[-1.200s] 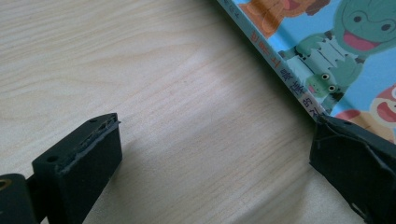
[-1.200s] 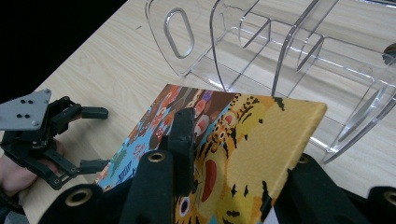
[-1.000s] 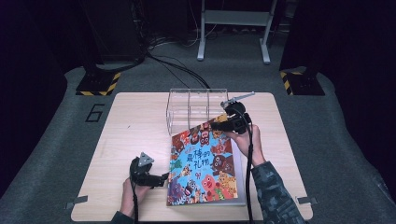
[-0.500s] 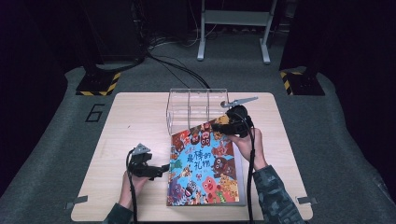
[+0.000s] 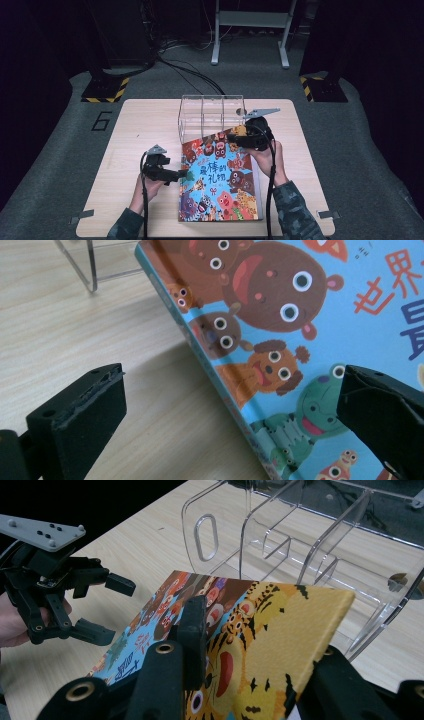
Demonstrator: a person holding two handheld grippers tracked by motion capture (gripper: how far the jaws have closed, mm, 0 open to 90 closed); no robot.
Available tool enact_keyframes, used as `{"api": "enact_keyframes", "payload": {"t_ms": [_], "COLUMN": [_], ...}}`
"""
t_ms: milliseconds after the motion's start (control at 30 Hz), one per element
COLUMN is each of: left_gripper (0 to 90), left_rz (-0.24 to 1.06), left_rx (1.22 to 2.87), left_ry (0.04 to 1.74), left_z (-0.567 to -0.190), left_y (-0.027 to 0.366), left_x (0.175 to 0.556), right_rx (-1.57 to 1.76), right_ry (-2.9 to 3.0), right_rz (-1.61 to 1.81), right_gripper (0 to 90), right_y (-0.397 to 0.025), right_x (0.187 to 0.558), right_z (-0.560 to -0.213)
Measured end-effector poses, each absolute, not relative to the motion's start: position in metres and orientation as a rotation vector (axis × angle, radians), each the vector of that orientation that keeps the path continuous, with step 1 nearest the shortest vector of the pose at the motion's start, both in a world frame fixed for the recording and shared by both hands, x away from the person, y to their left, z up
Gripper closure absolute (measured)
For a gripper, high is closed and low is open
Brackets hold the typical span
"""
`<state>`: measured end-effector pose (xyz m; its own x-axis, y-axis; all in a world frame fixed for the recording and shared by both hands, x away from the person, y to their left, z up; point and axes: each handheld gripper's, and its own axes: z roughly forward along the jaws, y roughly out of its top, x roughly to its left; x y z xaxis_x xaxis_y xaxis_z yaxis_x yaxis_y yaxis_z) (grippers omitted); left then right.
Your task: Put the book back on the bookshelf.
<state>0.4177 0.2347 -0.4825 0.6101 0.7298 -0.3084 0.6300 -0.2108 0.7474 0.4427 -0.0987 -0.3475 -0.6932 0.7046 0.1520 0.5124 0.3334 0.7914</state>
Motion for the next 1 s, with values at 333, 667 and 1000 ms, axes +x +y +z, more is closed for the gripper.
{"api": "enact_keyframes", "payload": {"t_ms": [333, 667, 1000], "left_gripper": [0.0, 0.0, 0.0], "left_rz": [0.090, 0.071, 0.050], "left_rx": [1.936, 1.943, 1.939], "left_ry": [1.047, 1.034, 1.010], "left_z": [-0.476, -0.475, -0.469], "left_y": [0.231, 0.228, 0.225], "left_x": [0.426, 0.431, 0.433], "right_rx": [1.046, 0.996, 0.974], "right_ry": [2.357, 2.351, 2.346], "right_rz": [1.311, 1.327, 1.337], "right_gripper": [65.8, 65.6, 65.5], "right_y": [-0.097, -0.094, -0.092], "right_x": [0.435, 0.431, 0.429], "right_z": [-0.345, -0.343, -0.341]}}
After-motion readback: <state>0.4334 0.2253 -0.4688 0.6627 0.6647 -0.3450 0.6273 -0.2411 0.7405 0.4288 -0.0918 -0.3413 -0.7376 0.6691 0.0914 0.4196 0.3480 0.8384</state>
